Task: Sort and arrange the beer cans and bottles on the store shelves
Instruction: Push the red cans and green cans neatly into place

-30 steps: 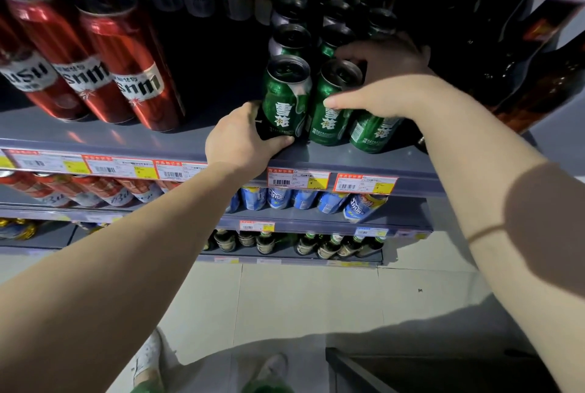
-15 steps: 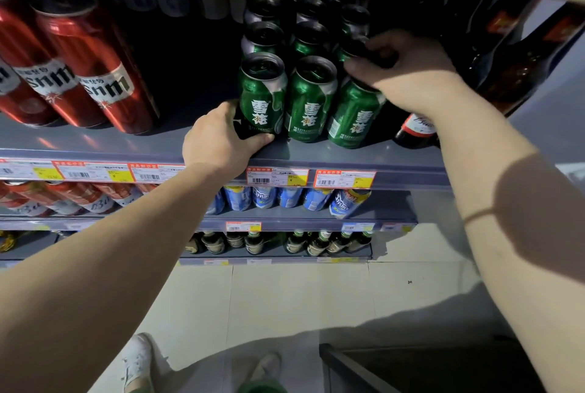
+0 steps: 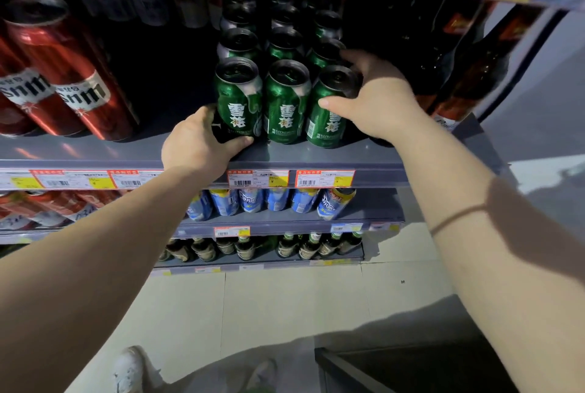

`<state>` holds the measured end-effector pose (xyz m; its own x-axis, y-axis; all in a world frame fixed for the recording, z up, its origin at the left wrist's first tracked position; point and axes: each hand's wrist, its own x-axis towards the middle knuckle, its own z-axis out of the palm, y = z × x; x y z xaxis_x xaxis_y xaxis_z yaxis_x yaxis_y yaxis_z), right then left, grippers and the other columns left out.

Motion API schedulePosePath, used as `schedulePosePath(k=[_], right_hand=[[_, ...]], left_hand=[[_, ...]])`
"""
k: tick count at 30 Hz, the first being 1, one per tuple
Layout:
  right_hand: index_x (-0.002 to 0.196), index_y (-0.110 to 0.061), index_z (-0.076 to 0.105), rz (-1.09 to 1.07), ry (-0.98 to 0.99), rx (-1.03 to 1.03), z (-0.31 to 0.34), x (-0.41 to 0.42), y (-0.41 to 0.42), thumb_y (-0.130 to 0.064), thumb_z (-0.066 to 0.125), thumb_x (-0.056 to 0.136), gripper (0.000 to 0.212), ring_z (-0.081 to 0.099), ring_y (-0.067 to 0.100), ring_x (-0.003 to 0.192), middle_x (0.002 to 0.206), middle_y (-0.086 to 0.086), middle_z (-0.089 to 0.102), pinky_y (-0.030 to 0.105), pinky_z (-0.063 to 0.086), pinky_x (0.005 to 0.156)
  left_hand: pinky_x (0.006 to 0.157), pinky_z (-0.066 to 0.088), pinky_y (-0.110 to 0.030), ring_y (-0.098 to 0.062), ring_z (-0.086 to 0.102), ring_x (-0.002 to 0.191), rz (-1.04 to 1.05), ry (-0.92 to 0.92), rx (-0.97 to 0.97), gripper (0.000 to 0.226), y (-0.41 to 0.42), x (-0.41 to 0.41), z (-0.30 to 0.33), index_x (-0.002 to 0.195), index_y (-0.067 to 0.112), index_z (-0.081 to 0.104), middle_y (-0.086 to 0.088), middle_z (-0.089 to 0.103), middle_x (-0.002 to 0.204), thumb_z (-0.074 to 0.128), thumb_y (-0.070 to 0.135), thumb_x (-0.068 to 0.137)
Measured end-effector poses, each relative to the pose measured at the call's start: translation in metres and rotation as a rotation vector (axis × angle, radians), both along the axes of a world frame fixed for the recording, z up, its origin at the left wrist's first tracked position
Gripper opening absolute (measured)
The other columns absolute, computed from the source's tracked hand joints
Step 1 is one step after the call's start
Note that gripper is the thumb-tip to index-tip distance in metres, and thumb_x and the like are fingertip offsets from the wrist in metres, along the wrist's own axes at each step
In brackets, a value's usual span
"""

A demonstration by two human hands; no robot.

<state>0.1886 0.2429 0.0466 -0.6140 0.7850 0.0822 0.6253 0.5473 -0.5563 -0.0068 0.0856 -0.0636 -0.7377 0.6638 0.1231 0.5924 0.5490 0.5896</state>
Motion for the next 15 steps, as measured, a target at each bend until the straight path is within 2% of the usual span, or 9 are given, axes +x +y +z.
schedulePosePath(k=[3,4,6,8,11,15], right_hand=[[0.146,-0.02,0.03,-0.134,0.197,-0.072,-0.019,0.007,-0.012,-0.037,0.084,0.068,0.096,0.054,0.019,0.116,0.131,0.002,0.056,0.026,0.043,0.088],[0.143,-0.017,0.033,-0.181,0.191,-0.097,-0.029,0.009,-0.016,-0.037,0.084,0.067,0.094,0.053,0.019,0.115,0.127,0.002,0.056,0.026,0.042,0.086],[0.122,-0.014,0.044,-0.24,0.102,-0.167,-0.049,0.012,-0.025,-0.038,0.083,0.068,0.07,0.056,0.021,0.105,0.104,-0.003,0.057,0.023,0.041,0.072],[0.104,-0.012,0.046,-0.273,0.053,-0.208,-0.066,0.011,-0.031,-0.038,0.08,0.072,0.053,0.06,0.023,0.094,0.094,-0.001,0.059,0.027,0.041,0.065],[0.1,-0.011,0.048,-0.302,0.074,-0.203,-0.074,0.007,-0.029,-0.038,0.077,0.076,0.046,0.061,0.026,0.091,0.1,0.006,0.064,0.033,0.046,0.07],[0.102,-0.012,0.049,-0.305,0.082,-0.221,-0.075,0.004,-0.025,-0.039,0.074,0.078,0.044,0.061,0.026,0.091,0.103,0.005,0.063,0.041,0.052,0.077]], left_hand=[[0.065,0.037,-0.029,-0.017,0.057,0.088,0.012,-0.023,-0.004,0.065,0.0,0.0,0.001,0.119,0.029,0.054,0.009,0.064,0.099,0.072,0.067,0.068],[0.065,0.037,-0.029,-0.016,0.056,0.086,0.012,-0.031,-0.004,0.066,0.0,0.001,0.001,0.12,0.029,0.054,0.009,0.065,0.1,0.072,0.067,0.068],[0.067,0.036,-0.028,-0.016,0.057,0.088,0.009,-0.051,0.002,0.066,0.0,0.002,0.002,0.121,0.029,0.054,0.008,0.066,0.103,0.072,0.066,0.069],[0.067,0.037,-0.028,-0.016,0.058,0.09,0.001,-0.064,0.002,0.065,-0.001,0.002,0.004,0.12,0.029,0.054,0.009,0.065,0.103,0.072,0.065,0.069],[0.066,0.04,-0.029,-0.013,0.055,0.085,-0.013,-0.071,-0.015,0.06,-0.001,0.002,0.006,0.114,0.03,0.055,0.013,0.059,0.093,0.071,0.067,0.069],[0.063,0.038,-0.028,-0.009,0.049,0.08,0.005,-0.087,-0.026,0.061,-0.002,0.0,0.006,0.114,0.032,0.054,0.019,0.052,0.088,0.071,0.068,0.068]])
